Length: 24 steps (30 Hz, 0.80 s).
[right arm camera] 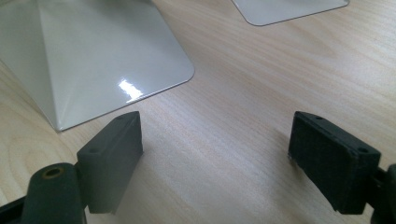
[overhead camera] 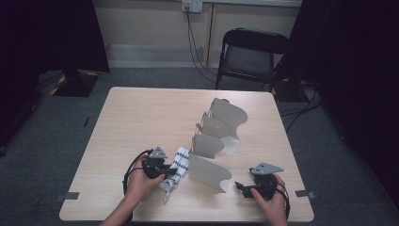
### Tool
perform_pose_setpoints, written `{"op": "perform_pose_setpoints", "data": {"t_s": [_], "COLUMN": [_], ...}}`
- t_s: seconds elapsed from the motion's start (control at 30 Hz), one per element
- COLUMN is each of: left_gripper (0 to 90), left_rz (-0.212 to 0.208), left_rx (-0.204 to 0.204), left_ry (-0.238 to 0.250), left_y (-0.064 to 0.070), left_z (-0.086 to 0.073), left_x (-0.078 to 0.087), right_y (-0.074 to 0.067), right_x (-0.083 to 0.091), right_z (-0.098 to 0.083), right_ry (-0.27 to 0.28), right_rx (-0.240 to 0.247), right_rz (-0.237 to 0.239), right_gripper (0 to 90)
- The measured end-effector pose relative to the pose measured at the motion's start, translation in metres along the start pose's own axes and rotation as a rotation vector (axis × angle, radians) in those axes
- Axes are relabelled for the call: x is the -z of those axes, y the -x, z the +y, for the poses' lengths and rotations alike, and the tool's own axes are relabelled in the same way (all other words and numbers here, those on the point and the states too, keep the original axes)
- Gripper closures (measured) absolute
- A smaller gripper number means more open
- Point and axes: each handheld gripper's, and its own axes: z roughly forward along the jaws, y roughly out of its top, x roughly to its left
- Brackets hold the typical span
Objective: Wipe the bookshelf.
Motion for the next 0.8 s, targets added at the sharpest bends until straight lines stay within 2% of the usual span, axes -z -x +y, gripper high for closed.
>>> {"op": "perform_pose_setpoints", "data": {"t_s": [0.03, 0.1, 0.13, 0.2, 0.27, 0.3, 0.37, 0.53, 0.8], "left_gripper": [79.4, 80.2, 80.4, 80.8, 81.0, 81.0, 81.0, 81.2, 81.1], "left_rz": [-0.007, -0.034, -0.034, -0.054, -0.064, -0.073, -0.073, -0.103, -0.128], "left_rx": [0.003, 0.042, 0.042, 0.075, 0.083, 0.1, 0.102, 0.115, 0.109], "left_ry": [-0.004, -0.013, -0.013, -0.014, -0.025, -0.024, -0.017, 0.006, 0.026], "left_y": [0.0, 0.0, 0.0, 0.0, 0.0, 0.002, 0.003, 0.009, 0.012], "left_z": [0.001, 0.001, 0.001, 0.003, 0.004, 0.005, 0.006, 0.012, 0.016], "left_x": [0.0, 0.0, 0.0, 0.001, 0.003, 0.004, 0.004, 0.009, 0.012], "right_y": [0.0, 0.0, 0.0, 0.0, 0.0, 0.0, 0.0, 0.0, 0.0], "right_x": [0.0, 0.0, 0.0, 0.0, 0.0, 0.0, 0.0, 0.0, 0.0], "right_z": [0.0, 0.0, 0.0, 0.0, 0.0, 0.0, 0.0, 0.0, 0.0], "right_ry": [0.0, 0.0, 0.0, 0.0, -0.001, -0.001, -0.001, 0.0, 0.0], "right_rx": [0.0, 0.0, 0.0, 0.0, -0.001, -0.001, -0.001, 0.0, 0.0], "right_rz": [0.0, 0.0, 0.0, 0.0, 0.0, 0.0, 0.0, 0.0, 0.0], "right_gripper": [16.6, 16.6, 16.6, 16.6, 16.6, 16.6, 16.6, 16.6, 16.6]}}
